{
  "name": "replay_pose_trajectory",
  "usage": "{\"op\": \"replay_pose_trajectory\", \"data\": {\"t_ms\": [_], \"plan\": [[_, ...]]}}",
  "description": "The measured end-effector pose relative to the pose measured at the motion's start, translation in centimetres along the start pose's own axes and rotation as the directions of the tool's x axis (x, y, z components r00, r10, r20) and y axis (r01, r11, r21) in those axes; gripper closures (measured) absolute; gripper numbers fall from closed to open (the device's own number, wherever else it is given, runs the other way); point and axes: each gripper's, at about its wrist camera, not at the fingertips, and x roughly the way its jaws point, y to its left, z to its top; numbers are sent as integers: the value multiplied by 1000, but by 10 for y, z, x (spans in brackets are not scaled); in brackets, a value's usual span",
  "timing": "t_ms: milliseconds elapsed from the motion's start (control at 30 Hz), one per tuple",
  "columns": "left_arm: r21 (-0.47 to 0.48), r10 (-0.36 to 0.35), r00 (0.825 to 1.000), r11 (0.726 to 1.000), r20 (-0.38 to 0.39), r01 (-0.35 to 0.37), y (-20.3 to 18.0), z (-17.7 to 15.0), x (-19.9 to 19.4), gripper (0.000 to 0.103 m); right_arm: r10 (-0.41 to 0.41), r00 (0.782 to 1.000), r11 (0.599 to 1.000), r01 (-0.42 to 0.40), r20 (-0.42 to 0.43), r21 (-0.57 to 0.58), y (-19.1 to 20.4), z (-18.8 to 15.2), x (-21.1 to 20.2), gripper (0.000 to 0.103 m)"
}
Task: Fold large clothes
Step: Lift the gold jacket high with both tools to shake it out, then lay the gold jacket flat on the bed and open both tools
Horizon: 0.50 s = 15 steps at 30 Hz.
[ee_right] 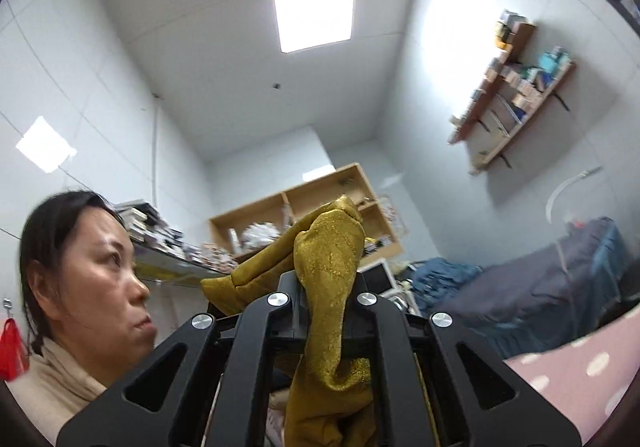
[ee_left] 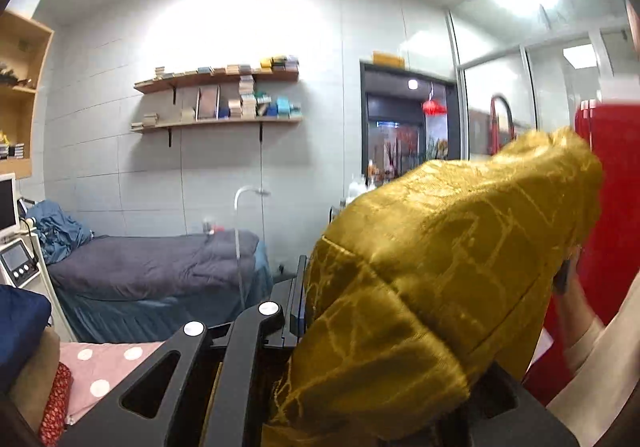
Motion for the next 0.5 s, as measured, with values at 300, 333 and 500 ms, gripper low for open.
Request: {"op": "replay_pose_trajectory", "data": {"t_ms": [300,333,500], "plan": [[-182,115,975,972,-189,-150,73,5,98,85,-319,938,944,327,-138,38,-98,-9,67,97],[-194,138,958,963,-250,-189,85,-9,122,81,-408,896,907,420,-177,33,-119,-19,75,95],[-203,282,810,877,-515,-435,139,-127,232,11,-776,537,568,823,-331,4,-236,-109,89,17]]}}
